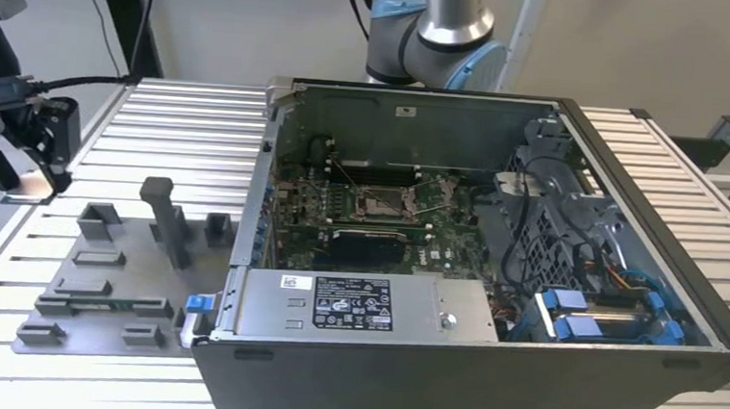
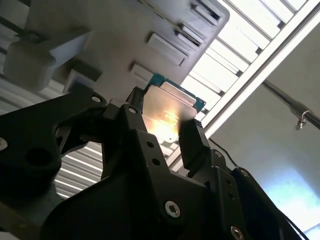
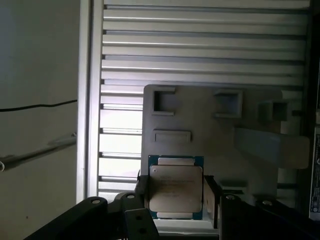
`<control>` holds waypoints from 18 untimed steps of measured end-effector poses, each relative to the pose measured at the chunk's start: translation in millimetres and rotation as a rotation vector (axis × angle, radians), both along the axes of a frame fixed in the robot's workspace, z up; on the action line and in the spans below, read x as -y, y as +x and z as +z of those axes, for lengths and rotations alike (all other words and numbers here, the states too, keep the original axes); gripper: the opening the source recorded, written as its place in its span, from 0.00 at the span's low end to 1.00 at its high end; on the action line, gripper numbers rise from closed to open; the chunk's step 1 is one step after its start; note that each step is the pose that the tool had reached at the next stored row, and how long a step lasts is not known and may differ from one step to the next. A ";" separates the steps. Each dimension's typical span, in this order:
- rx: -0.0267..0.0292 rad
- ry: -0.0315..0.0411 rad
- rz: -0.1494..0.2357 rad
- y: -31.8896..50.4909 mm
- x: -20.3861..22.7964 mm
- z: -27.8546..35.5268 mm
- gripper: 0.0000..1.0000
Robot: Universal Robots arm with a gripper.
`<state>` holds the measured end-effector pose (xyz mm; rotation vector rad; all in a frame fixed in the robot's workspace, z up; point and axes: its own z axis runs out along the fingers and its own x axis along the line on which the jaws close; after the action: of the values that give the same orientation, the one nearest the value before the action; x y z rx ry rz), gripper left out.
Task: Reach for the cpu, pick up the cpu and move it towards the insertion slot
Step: 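Pick up the cpu and move it towards the insertion slot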
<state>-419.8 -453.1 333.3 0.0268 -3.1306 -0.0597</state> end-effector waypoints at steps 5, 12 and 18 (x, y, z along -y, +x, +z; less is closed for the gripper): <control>0.0000 0.0000 0.000 0.0 0.0 13.8 0.00; 0.0000 0.0000 0.000 0.0 0.0 31.5 0.00; 0.0001 0.0001 0.000 0.0 0.0 42.0 0.00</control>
<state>-419.8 -453.1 375.3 0.0270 -3.1306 -0.0598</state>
